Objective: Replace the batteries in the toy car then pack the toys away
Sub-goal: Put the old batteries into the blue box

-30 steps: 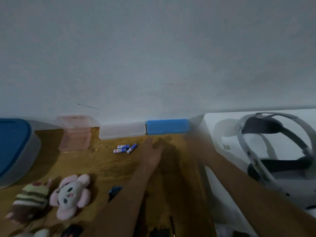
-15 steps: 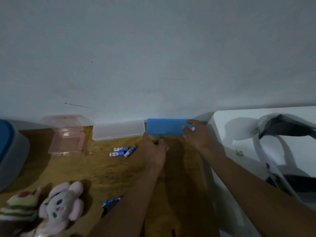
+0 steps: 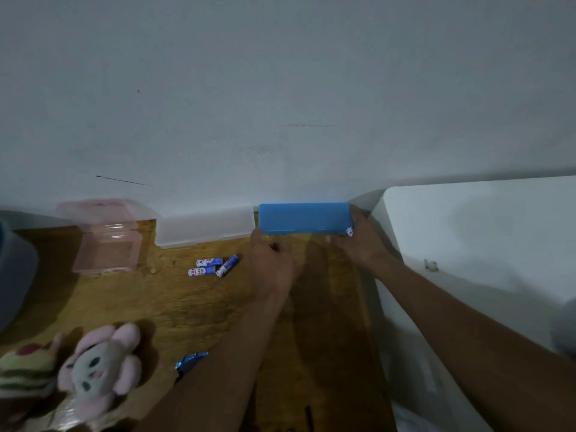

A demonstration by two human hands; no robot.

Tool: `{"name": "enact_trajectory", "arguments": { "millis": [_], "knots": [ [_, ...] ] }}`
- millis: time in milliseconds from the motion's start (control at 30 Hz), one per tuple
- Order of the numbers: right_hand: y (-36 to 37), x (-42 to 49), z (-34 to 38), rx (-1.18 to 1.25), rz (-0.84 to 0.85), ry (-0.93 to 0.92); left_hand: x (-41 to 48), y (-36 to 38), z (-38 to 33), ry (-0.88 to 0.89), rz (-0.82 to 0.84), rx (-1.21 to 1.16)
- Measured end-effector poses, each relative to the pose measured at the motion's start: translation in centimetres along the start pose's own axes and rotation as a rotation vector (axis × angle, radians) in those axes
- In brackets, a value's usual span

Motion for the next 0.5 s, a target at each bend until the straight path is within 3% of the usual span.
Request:
{"name": "enact_trajectory", "arguments": {
  "millis": [133,233,367,500],
  "knots": [
    [-0.7,0.9,-0.4,-0.011,-0.047,-0.034,-0.2,-0.7,-0.5,0.046,-0.06,0.023],
    [-1.0,1.5,-0.6,-0.015,-0.077,-0.058,-1.2,-1.2,-1.9,0.202,-0.066,0.063],
    [-1.0,1.9,-0.8,-0.043,-0.091,-0.07,-1.2,-0.7,-4.8,0.552,-0.044,0.399],
    [-0.9,2.0,-1.0,-0.062,-0.08,-0.077,0.9,0.4,-5.7,0.666,-0.024,0.787]
  ]
}}
Point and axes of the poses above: each hand's wrist, its own x-axis towards the middle knuckle, its own y-axis out of the palm, z = x × y, the point moved 8 cm from there along x, towards the middle knuckle, and after that the axes turned 13 degrees about -y, right-handed, at the moved point
